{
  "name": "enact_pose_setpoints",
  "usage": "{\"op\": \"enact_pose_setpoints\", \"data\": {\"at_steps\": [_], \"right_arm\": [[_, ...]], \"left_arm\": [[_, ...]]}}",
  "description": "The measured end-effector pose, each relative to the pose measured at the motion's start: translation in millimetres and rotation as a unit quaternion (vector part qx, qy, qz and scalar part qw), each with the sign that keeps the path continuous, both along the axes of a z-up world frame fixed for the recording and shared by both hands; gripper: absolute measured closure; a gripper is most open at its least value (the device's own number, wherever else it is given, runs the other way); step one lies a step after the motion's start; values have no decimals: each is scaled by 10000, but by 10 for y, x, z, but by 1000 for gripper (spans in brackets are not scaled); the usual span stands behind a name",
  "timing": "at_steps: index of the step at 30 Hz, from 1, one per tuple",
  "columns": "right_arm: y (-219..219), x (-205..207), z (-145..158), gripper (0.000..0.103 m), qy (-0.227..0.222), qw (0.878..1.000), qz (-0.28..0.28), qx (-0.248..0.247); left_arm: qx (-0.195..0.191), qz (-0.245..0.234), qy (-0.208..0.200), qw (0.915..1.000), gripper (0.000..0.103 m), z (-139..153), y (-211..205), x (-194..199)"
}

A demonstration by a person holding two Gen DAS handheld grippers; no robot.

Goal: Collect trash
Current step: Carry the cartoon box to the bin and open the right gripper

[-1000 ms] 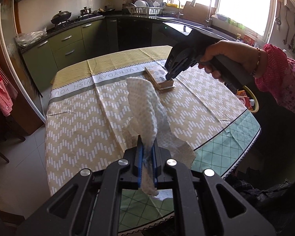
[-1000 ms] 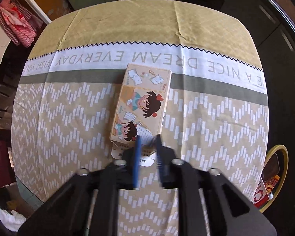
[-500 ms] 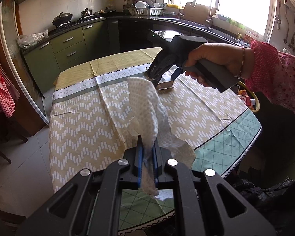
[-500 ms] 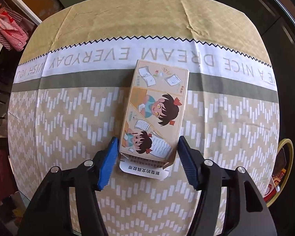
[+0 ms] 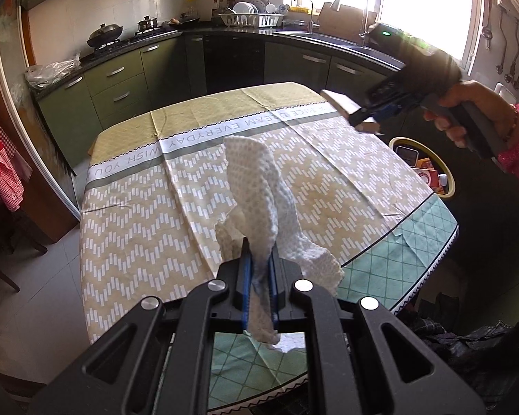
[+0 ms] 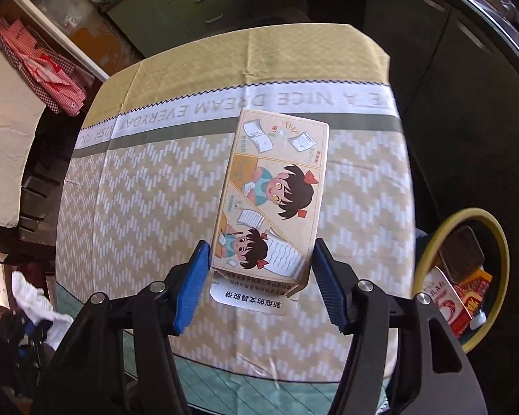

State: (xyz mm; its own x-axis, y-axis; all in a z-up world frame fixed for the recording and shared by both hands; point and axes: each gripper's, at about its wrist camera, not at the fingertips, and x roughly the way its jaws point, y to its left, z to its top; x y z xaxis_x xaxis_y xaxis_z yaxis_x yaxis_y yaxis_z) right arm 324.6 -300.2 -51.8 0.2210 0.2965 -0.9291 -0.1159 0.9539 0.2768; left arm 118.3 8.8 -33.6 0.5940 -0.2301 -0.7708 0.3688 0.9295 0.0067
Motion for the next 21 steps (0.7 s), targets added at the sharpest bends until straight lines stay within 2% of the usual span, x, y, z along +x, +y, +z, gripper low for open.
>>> {"op": "enact_pose_setpoints", "data": {"at_steps": [4, 9, 14, 17, 19, 21], "right_arm": [[-994, -393, -17, 43, -62, 9982, -585, -149], [-2123, -734, -417, 43, 346, 9902, -1259, -487], [-2675, -786, -829, 42, 571, 9794, -1799, -719], [-2893, -800, -1027, 35, 811, 9764, -1922, -559], [-2987, -879, -1043, 35, 789, 9764, -1958, -449], [-3087, -1044, -920, 35, 526, 9773, -2033, -271]], "left_arm": [[4, -102, 11, 9999, 94, 30, -124, 58], [-1, -268, -18, 9996, 94, 109, -355, 142], [169, -645, -73, 9977, 94, 203, -763, 172], [236, -941, -87, 9952, 94, 264, -1055, 202], [251, -1169, -75, 9928, 94, 309, -1269, 242], [246, -1396, -52, 9899, 94, 352, -1495, 300]]}}
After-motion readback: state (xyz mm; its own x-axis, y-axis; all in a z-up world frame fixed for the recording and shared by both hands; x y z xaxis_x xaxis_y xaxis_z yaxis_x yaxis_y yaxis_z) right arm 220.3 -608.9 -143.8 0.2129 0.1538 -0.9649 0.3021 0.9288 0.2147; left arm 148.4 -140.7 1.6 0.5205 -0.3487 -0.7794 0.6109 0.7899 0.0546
